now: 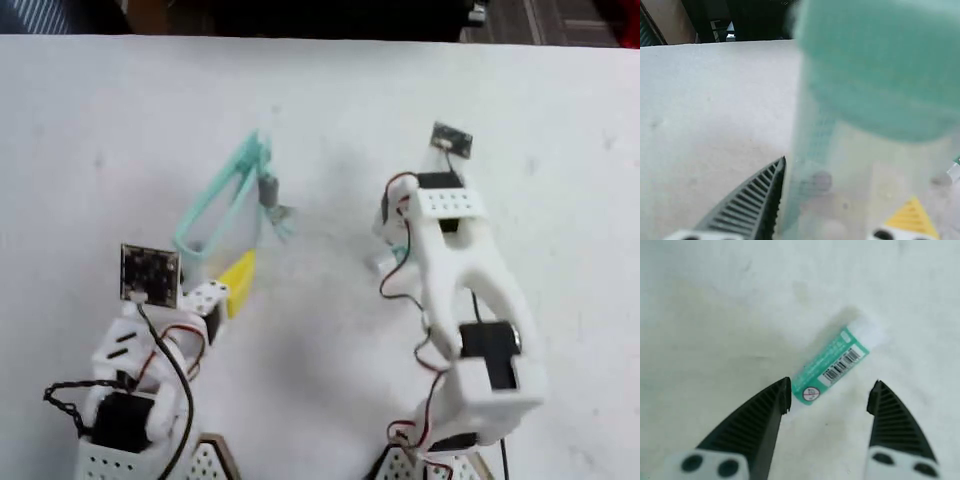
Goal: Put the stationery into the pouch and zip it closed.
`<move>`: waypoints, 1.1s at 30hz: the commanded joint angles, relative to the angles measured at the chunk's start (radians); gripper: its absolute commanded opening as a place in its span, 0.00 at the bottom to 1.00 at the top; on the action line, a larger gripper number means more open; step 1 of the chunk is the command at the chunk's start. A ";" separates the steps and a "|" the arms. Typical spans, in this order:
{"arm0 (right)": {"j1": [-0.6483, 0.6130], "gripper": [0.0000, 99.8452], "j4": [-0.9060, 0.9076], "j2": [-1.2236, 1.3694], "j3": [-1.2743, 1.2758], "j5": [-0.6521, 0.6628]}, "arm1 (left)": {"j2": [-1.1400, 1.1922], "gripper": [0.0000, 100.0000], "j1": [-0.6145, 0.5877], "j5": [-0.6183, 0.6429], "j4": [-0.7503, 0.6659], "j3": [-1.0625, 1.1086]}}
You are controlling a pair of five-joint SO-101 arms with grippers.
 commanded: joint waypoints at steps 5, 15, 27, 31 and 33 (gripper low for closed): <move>0.030 0.18 -0.010 0.214 -0.172 -0.006 | -0.007 0.27 0.002 0.003 -0.003 -0.035; 0.050 0.02 0.039 0.272 -0.229 -0.003 | -0.007 0.27 0.002 0.003 -0.002 -0.035; 0.073 0.02 0.039 0.271 -0.226 -0.002 | -0.007 0.27 0.001 0.046 0.003 -0.035; 0.073 0.02 0.039 0.269 -0.227 -0.002 | -0.007 0.27 0.001 0.046 0.003 -0.035; 0.073 0.02 0.039 0.269 -0.227 -0.002 | -0.007 0.27 0.001 0.046 0.003 -0.035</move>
